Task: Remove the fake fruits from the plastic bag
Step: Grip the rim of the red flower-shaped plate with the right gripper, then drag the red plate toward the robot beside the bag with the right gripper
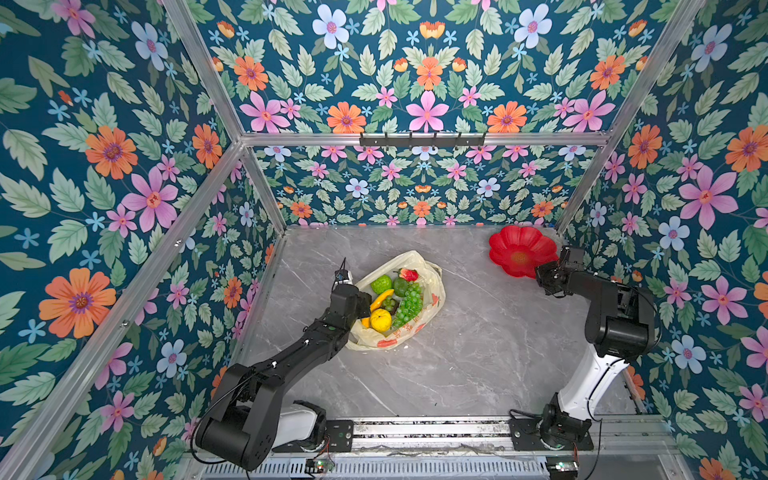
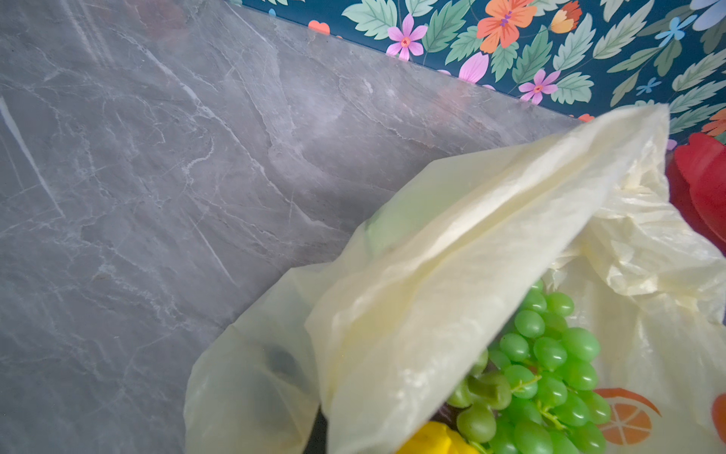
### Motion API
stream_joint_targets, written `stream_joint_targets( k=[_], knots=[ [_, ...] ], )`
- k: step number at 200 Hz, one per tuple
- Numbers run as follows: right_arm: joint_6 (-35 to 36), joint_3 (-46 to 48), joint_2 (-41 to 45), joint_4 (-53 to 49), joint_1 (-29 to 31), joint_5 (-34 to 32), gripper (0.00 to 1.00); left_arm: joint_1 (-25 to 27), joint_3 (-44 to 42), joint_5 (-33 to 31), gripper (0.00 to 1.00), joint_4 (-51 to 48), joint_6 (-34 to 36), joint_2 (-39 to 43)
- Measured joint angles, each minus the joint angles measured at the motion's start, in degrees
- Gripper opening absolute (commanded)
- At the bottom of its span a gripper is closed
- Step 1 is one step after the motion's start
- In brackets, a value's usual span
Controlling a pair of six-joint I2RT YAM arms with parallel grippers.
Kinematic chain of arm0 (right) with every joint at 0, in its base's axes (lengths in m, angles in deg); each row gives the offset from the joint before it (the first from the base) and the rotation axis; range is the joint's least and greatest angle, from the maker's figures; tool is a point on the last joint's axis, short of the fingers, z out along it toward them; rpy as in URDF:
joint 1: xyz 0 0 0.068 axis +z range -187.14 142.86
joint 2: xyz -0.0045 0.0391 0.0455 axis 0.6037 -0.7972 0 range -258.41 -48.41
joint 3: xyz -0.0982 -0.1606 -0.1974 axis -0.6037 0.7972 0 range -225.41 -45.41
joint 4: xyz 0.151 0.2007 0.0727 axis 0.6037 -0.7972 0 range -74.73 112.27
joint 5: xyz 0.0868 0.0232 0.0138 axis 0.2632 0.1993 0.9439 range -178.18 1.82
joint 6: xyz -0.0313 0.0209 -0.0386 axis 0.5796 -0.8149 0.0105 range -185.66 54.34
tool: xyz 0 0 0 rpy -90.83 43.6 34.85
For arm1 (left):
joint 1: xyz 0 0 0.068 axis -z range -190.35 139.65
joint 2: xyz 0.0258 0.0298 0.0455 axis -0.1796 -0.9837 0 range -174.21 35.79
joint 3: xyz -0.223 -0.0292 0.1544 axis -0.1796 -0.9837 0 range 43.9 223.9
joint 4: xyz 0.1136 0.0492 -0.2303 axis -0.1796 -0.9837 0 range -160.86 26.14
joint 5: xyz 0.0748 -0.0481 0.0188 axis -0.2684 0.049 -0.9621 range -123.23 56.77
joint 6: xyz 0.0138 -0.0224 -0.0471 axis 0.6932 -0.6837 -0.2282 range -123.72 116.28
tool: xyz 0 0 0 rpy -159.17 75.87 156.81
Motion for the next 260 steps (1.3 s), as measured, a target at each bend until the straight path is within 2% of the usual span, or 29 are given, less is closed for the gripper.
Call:
stream_joint_targets(
  k=[52, 118, 193, 260],
  knots=[
    [3.56, 9.09, 8.59, -2.14, 0.26, 6.54, 0.00, 0.00, 0.00, 0.17, 0.00, -0.09, 0.00, 0.24],
    [11.23, 23.78, 26.10, -10.21, 3.61, 11.82, 0.00, 0.00, -0.02, -0.15, 0.00, -0.37, 0.17, 1.49],
    [16.00, 32.92, 45.66, -24.30, 6.27, 13.33, 0.00, 0.00, -0.15, -1.42, 0.00, -0.31, 0.20, 1.11],
    [13.99, 39.52, 61.79, -35.71, 8.87, 13.16, 0.00, 0.00, -0.46, -2.27, 0.00, 0.15, 0.22, 0.57]
  ],
)
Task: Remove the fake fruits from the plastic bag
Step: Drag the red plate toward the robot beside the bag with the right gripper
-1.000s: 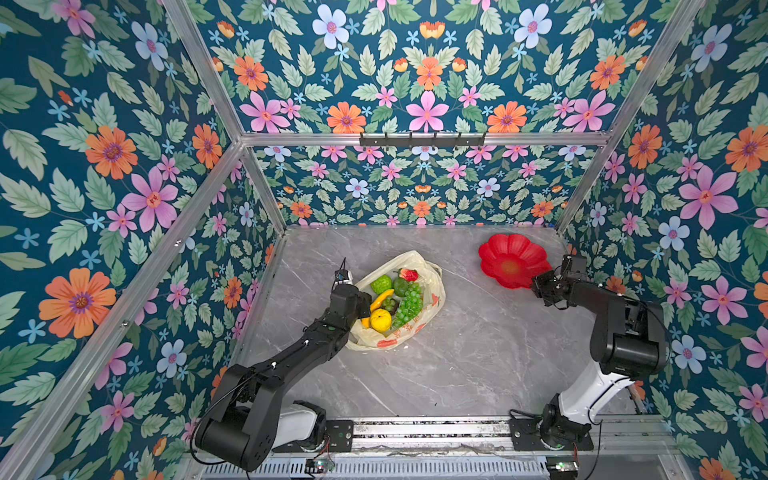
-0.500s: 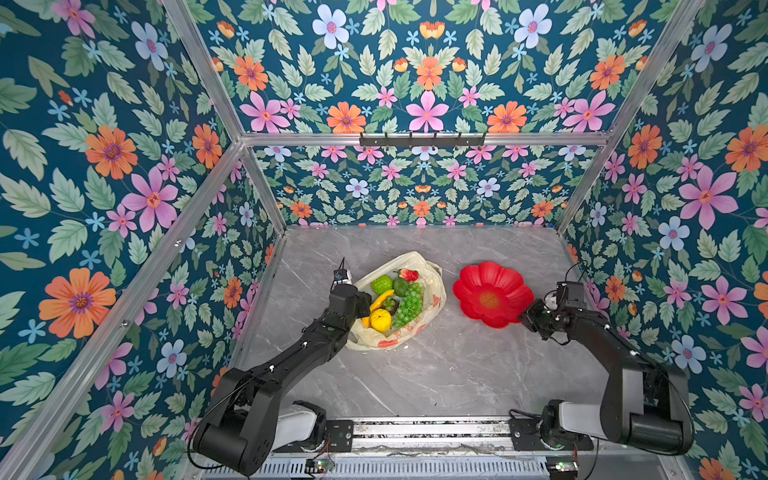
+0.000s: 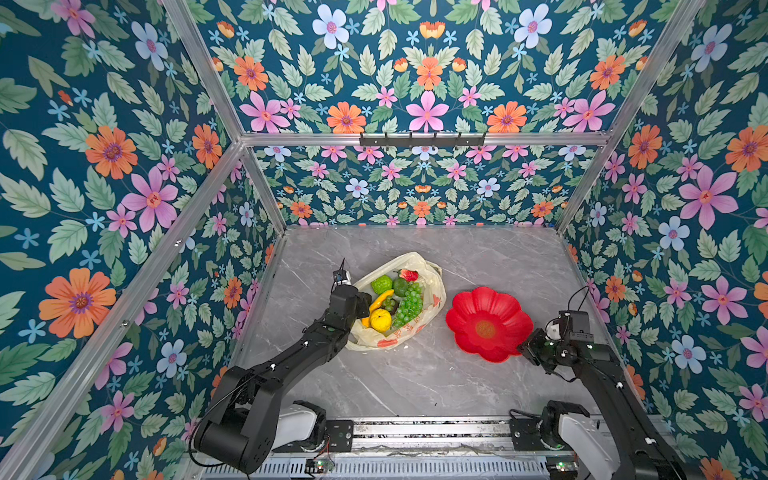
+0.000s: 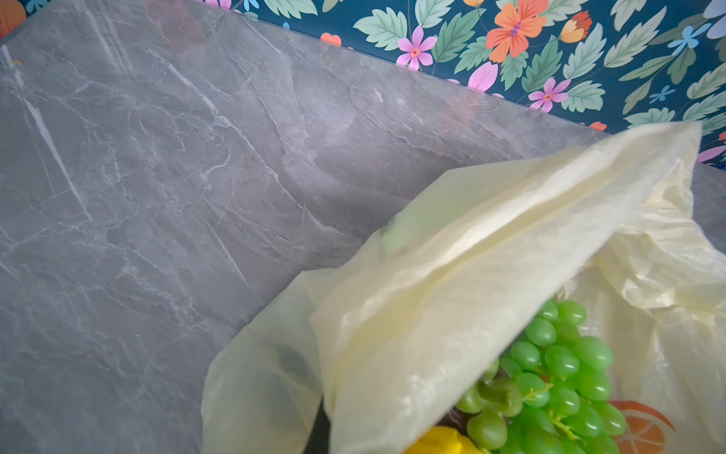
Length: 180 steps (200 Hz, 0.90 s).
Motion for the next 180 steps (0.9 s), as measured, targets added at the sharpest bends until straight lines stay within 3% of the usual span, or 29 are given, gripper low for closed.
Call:
stream_joint_targets(
  k=[58, 124, 180],
  knots=[
    [-4.24, 0.98, 1.57, -3.41, 11.78, -4.26, 0.00, 0.00, 0.00, -0.35, 0.00, 0.31, 0.00, -0.55],
    [-6.01, 2.58, 4.83, -5.81, 12.96, -6.78, 0.00, 0.00, -0.15, -0.59, 0.00, 0.33, 0.00, -0.33],
    [-5.90, 0.87, 5.27, -9.97, 13.05, -9.66, 0.42, 0.00, -0.24, -0.57, 0.00, 0.37, -0.02, -0.35]
  ],
)
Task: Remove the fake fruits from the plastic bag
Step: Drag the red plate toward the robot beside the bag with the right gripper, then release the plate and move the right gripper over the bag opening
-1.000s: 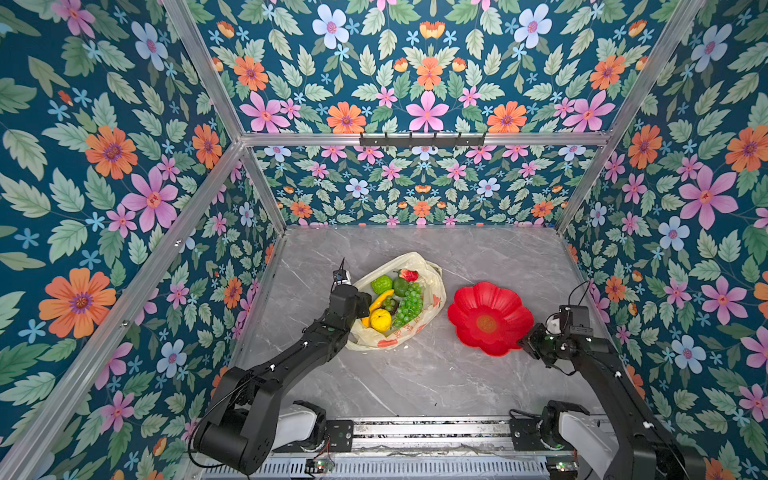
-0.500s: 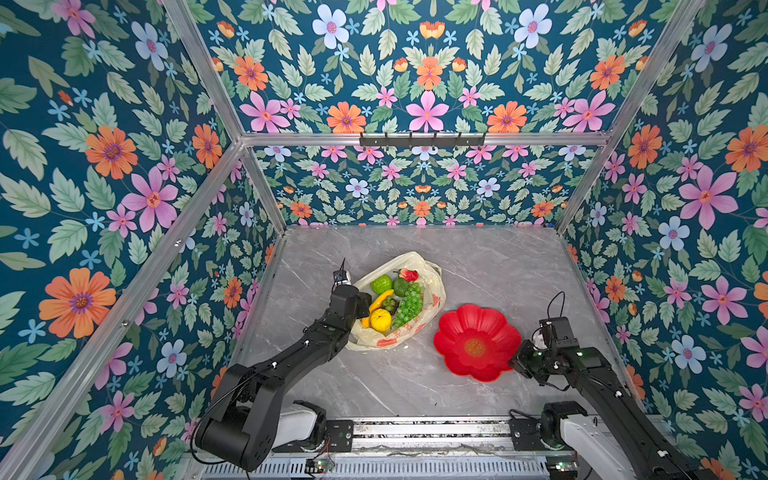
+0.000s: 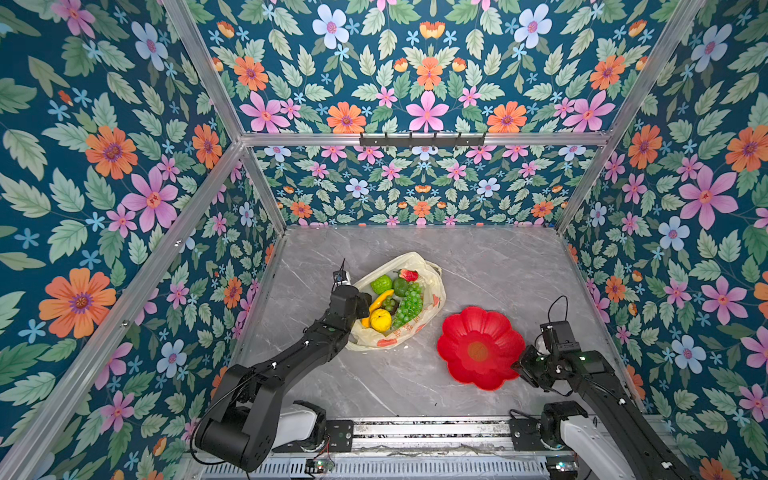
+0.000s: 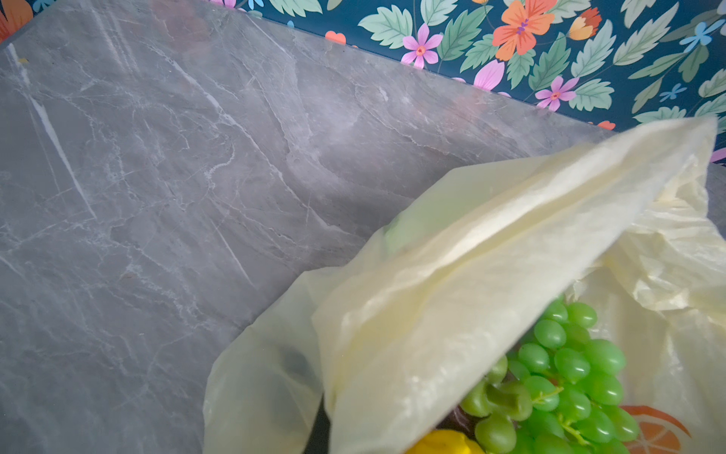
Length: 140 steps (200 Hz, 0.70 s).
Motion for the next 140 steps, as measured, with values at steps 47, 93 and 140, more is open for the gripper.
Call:
stream_joint_targets(
  k=[47, 93, 140],
  knots=[
    [0.04, -4.46, 0.96, -2.51, 0.02, -4.17, 0.60, 0.00, -0.11, 0.02, 0.00, 0.42, 0.00, 0.00],
    [1.18, -13.05, -1.38, -3.39, 4.92, -11.10, 0.64, 0.00, -0.42, 0.02, 0.00, 0.79, -0.02, 0.37],
    [3.69, -26.49, -16.61, 0.85, 23.39, -22.49, 0.68, 0.00, -0.68, 0.02, 0.00, 1.01, -0.20, 0.31]
  ],
)
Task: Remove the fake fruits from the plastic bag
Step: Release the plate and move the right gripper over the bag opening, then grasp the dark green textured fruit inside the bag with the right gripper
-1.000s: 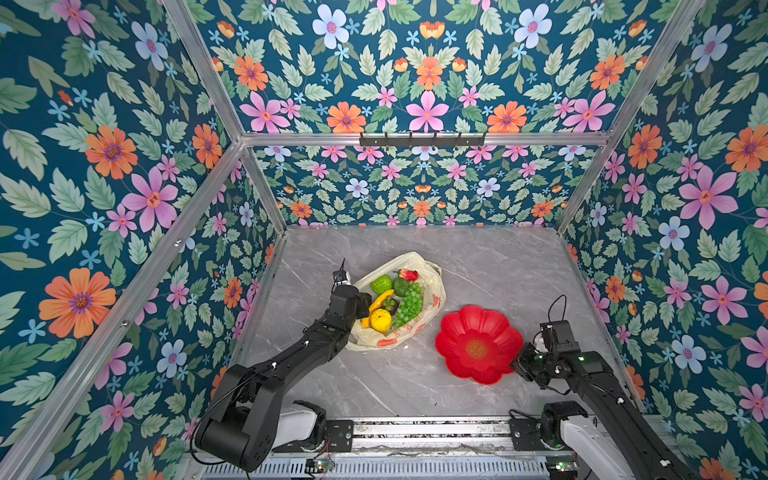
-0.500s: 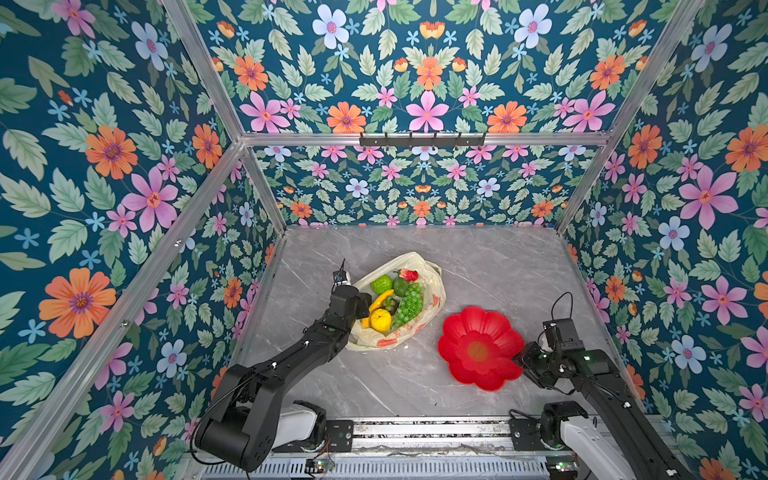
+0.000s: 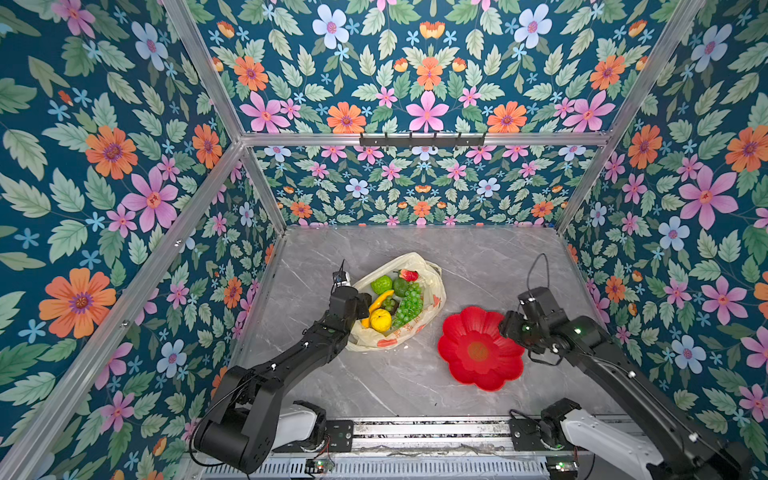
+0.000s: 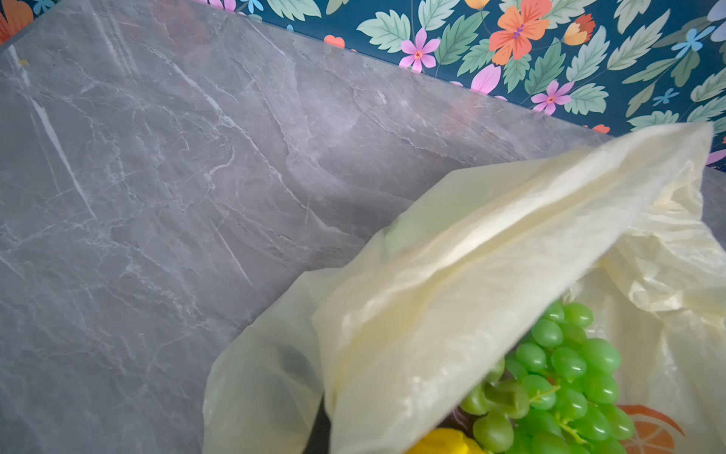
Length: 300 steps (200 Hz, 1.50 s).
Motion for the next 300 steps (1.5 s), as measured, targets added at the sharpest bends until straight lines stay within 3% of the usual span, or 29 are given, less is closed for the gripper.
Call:
stream_joint_targets(
  k=[43, 117, 171, 216, 300],
  knots=[
    [6.69, -14.69, -19.26, 9.62, 9.25, -1.90, 0.65, 0.00, 0.04, 0.48, 0.00, -0.04, -0.02, 0.31],
    [13.92, -39.19, -47.82, 15.28, 13.66, 5.31, 0.52, 0.00, 0.68, 0.87, 0.00, -0.68, -0.04, 0.26],
    [15.02, -48.46, -58.07, 14.12, 14.80, 8.33, 0.39, 0.00, 0.68, 0.87, 0.00, -0.66, -0.24, 0.20],
    [17.03, -55.45, -63.98, 11.15, 16.48, 8.59, 0.38, 0.00, 0.68, 1.05, 0.00, -0.66, -0.26, 0.11],
    [22.14, -76.26, -78.25, -1.36, 15.93, -0.72, 0.41, 0.00, 0.68, 1.27, 0.00, -0.66, -0.96, 0.17]
  ],
)
